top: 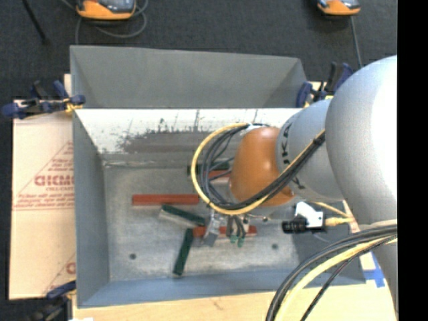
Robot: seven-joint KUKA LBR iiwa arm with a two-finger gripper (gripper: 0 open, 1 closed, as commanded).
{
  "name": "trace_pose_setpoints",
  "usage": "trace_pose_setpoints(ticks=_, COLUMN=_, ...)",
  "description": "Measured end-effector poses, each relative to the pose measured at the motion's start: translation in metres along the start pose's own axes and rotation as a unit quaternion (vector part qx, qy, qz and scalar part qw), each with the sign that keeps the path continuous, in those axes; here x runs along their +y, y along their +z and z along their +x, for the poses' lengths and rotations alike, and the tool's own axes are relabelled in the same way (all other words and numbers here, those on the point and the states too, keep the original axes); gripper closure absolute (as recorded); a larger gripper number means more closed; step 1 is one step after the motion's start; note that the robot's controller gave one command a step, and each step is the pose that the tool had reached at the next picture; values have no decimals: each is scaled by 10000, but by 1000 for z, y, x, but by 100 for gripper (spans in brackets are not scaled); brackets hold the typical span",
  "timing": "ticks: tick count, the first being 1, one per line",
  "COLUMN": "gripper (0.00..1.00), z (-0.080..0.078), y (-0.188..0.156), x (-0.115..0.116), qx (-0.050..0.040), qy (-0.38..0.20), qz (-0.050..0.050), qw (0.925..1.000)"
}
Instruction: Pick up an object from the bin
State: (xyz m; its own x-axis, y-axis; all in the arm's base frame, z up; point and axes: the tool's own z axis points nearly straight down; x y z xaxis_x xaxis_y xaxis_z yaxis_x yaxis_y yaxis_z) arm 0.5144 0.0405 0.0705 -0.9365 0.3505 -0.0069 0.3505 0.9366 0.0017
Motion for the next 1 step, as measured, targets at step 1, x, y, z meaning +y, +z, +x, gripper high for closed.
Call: trace_pose_setpoints(ticks=1, gripper=100, z=-1, y=-23, x=0, qx=9, qy=-25, qz=-6, qw=10000)
